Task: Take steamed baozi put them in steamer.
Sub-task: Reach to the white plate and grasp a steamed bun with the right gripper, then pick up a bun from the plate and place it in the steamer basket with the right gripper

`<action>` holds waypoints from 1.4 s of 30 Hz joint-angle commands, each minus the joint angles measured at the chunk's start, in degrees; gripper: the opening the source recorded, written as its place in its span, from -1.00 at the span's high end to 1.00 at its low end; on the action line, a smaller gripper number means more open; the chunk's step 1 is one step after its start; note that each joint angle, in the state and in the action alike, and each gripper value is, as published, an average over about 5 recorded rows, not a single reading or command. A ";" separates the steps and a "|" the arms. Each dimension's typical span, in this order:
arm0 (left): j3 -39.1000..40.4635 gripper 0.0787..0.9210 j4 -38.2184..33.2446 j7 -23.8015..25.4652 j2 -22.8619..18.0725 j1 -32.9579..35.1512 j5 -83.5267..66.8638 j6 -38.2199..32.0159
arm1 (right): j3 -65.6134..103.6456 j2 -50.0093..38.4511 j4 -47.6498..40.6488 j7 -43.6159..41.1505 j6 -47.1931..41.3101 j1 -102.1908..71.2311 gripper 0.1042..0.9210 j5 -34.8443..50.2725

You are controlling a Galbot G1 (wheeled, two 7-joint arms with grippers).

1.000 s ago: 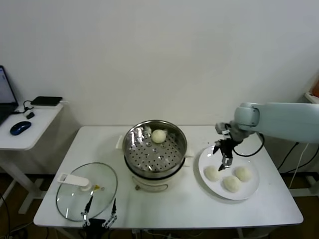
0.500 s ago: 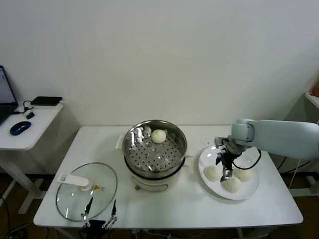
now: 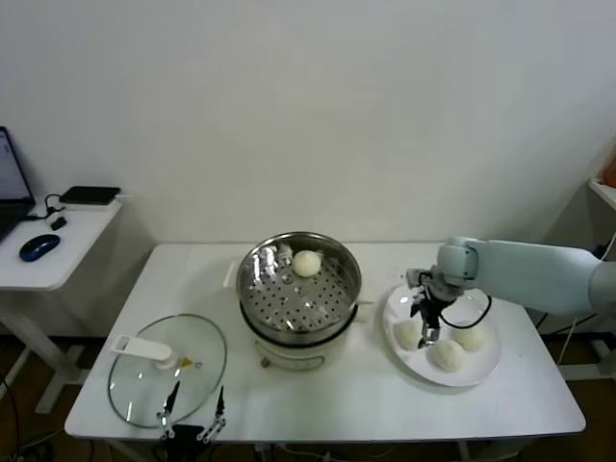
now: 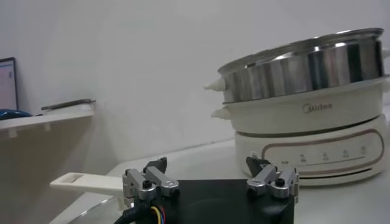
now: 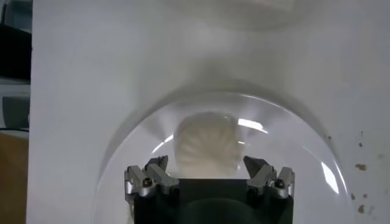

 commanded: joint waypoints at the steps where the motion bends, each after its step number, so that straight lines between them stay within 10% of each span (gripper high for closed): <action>1: -0.04 -0.77 0.08 0.01 -2.80 0.00 0.02 -0.03 | 1.95 0.43 -1.66 0.30 0.15 -2.08 -0.76 -1.12; 15: -0.34 -0.77 -0.66 0.05 -2.80 0.35 -0.05 -0.04 | 1.19 -0.39 0.50 -0.98 0.13 1.06 -0.18 -1.12; 42: 0.57 -0.77 -2.72 0.14 -2.42 1.49 0.35 -0.04 | -4.54 12.09 14.50 -9.69 -4.04 40.33 -0.16 26.48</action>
